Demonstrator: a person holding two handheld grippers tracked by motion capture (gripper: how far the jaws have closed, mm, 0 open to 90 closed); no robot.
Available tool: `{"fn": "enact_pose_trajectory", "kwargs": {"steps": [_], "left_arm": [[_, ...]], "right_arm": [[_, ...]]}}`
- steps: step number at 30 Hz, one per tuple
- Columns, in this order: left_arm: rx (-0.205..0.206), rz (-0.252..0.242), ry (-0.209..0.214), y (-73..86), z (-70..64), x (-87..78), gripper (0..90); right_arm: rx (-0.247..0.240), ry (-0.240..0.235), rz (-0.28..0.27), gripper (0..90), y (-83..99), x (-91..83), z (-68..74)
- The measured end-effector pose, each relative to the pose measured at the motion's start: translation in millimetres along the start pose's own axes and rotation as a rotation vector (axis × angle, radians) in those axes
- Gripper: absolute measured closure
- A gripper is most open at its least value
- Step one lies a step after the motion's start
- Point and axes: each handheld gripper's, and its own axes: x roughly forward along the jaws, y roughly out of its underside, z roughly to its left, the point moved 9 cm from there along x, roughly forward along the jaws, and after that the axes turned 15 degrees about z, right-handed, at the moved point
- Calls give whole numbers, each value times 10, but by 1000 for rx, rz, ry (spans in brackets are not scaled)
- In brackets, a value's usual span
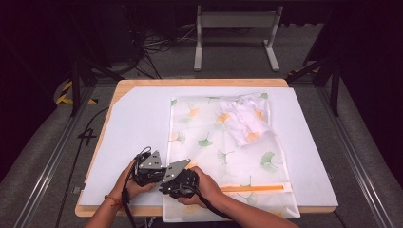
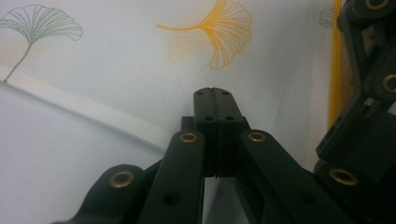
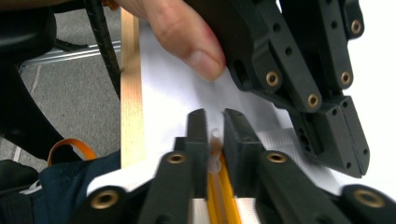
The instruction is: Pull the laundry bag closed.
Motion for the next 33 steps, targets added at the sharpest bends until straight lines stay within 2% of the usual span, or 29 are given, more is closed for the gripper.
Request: {"fn": "enact_pose_trajectory", "kwargs": {"steps": [5,7,10,11,13,15,16,17,19,22,23,25,26,29,33], "left_arm": [[-5,-1,4,0,3,1,900],[-5,0,7,2,6,0,900],[-10,-4,12,-2,5,2,900],[-12,-6,13,-5,5,3,900],[-13,-7,14,-4,5,3,900],[-13,-5,15,-3,6,2,900],[-14,-5,17,-3,6,2,900],[-14,-5,17,-3,6,2,900],[-15,-5,19,-3,6,2,900],[-15,-4,18,-2,5,2,900],[-17,-6,18,-4,4,3,900],[-17,-5,21,-2,8,2,900],[-17,-5,22,-2,9,2,900],[-19,-6,22,-4,8,3,900],[-16,-4,24,-1,10,3,900]], "right_arm": [[-8,-15,-5,860,-11,0,8],[-3,-36,-9,875,-19,-14,17],[-2,-25,-5,833,-27,-11,1],[-5,-27,-10,884,-36,-12,0],[-13,-25,-6,900,-48,-4,6],[-23,-44,1,900,-52,9,25],[-25,-48,7,867,-51,16,30],[-19,-51,7,793,-55,23,26],[-21,-41,10,746,-55,25,19],[-33,-34,10,709,-65,27,20],[-48,-56,16,699,-65,32,49],[-80,-56,35,677,-60,52,92],[-92,-59,38,690,-64,61,106],[-87,-29,50,755,-62,75,69],[-93,-17,57,783,-63,82,56]]}}
